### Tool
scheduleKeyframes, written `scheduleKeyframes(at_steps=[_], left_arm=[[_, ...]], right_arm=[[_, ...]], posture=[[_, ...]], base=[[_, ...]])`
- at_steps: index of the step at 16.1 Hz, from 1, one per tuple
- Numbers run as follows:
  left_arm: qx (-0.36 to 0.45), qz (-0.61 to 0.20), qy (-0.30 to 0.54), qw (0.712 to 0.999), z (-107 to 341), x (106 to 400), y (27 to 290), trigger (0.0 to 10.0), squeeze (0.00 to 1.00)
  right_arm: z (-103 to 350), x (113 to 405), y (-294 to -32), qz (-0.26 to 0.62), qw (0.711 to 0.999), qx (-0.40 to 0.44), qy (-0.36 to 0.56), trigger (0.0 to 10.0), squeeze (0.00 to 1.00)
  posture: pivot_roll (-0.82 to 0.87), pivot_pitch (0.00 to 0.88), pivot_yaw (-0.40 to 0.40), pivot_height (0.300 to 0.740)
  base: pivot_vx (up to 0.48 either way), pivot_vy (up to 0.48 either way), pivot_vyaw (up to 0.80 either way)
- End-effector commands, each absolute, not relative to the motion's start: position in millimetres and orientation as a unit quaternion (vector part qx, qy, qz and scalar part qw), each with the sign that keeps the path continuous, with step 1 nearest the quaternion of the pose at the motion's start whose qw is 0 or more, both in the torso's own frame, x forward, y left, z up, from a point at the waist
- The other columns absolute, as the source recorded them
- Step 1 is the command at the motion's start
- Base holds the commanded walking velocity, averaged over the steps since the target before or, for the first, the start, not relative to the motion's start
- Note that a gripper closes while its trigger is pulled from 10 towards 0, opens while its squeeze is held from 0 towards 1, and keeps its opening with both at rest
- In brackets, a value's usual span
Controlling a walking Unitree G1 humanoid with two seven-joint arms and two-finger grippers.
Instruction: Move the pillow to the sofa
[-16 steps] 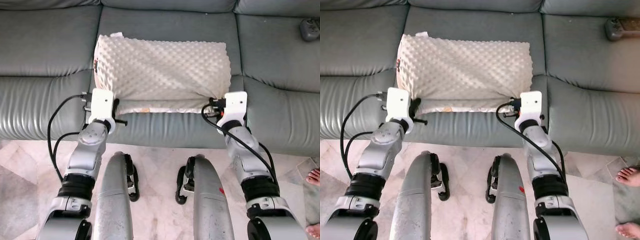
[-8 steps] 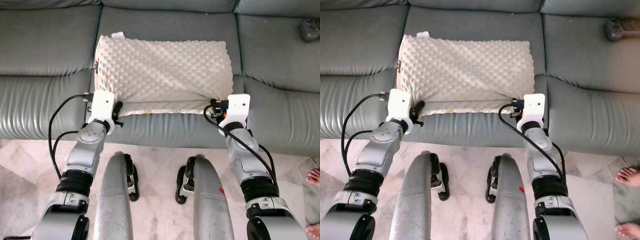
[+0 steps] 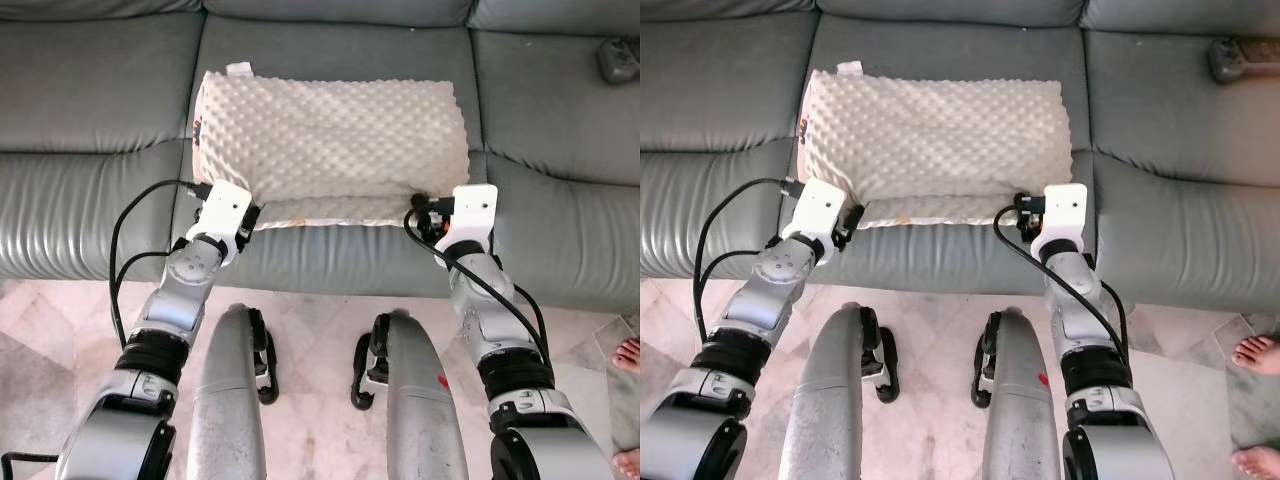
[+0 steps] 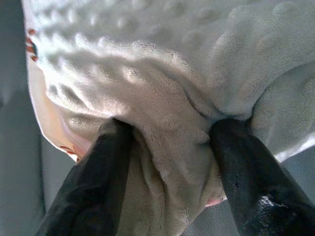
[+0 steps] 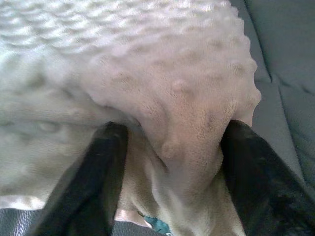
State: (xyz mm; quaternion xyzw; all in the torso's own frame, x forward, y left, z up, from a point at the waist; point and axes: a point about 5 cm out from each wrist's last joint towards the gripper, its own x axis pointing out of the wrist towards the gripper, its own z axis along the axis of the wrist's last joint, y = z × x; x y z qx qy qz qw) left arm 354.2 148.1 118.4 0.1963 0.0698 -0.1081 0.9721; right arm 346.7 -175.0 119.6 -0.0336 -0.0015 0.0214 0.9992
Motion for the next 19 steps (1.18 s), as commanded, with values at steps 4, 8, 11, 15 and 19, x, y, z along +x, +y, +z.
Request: scheduleKeyframes(at_steps=[4,8,11,15,19], left_arm=[[0.223,-0.091,0.078,0.967,96.5,345.3,158.2,10.0,1.00],[0.237,-0.069,0.052,0.968,99.7,345.3,163.2,10.0,1.00],[0.221,-0.032,0.001,0.975,100.5,326.6,167.0,10.0,1.00],[0.151,0.028,0.002,0.988,87.7,297.4,186.0,10.0,1.00],[0.119,0.041,0.002,0.992,77.3,256.0,185.7,10.0,1.00]], right_arm=[[103.9,335.3,-176.1,0.010,1.000,-0.022,0.005,10.0,1.00],[94.8,324.7,-169.4,0.012,1.000,-0.015,0.008,10.0,1.00],[82.8,308.8,-166.9,0.010,1.000,-0.018,0.013,10.0,1.00],[73.7,277.5,-169.5,0.036,0.999,-0.017,0.006,10.0,1.00],[62.9,247.9,-168.7,0.068,0.997,-0.005,0.035,10.0,0.00]], posture=[[-0.01,0.256,0.014,0.641],[-0.03,0.167,0.021,0.641],[-0.03,0.122,0.032,0.641],[0.00,0.084,0.012,0.641],[0.02,0.060,-0.025,0.641]], base=[[0.000,0.000,0.00],[0.000,0.000,0.00],[0.000,0.000,0.00],[0.000,0.000,0.00],[0.000,0.000,0.00]])
